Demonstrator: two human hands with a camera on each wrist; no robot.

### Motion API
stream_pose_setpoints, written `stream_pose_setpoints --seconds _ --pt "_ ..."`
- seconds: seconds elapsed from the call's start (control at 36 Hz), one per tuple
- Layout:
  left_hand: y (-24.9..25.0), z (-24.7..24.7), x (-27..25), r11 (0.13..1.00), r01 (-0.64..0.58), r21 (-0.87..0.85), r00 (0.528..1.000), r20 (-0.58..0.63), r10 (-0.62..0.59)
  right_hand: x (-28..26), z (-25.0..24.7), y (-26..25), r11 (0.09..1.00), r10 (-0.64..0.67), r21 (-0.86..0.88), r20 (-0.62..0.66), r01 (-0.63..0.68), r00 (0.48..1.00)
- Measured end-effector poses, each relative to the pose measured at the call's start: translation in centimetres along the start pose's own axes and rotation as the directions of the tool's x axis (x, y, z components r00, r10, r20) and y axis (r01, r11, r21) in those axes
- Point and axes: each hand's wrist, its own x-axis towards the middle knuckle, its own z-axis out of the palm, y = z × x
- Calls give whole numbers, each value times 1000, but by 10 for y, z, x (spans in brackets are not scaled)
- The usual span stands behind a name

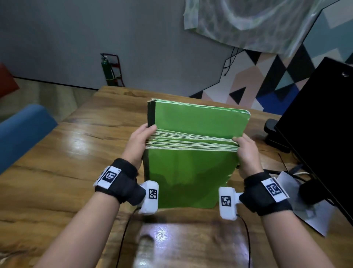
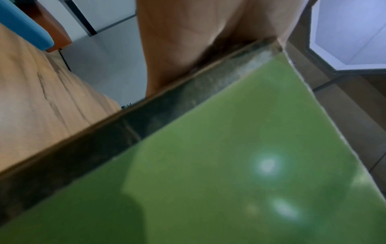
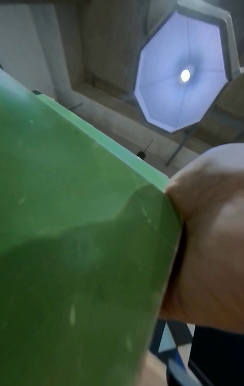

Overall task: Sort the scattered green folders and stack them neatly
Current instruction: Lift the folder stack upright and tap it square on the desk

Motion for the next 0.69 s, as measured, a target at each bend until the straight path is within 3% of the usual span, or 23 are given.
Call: stream_pose_setpoints --seconds 0.08,0.14,0.25,0.42,0.69 --pt "3 -1 0 1000 26 -9 998 58 -25 -12 -7 8 959 105 250 128 -135 986" --pt "6 -1 -1 996 36 -79 996 81 -29 -20 -6 17 927 131 325 183 -186 974" --pt "5 0 0 987 37 -157 989 148 -13 -32 0 27 909 132 366 202 -200 970" --pt "2 6 0 979 29 -201 990 144 0 -36 4 24 882 68 440 240 -171 968" --pt "-6 -1 -2 975 -15 -220 997 77 32 -21 -7 0 939 36 326 235 -113 971"
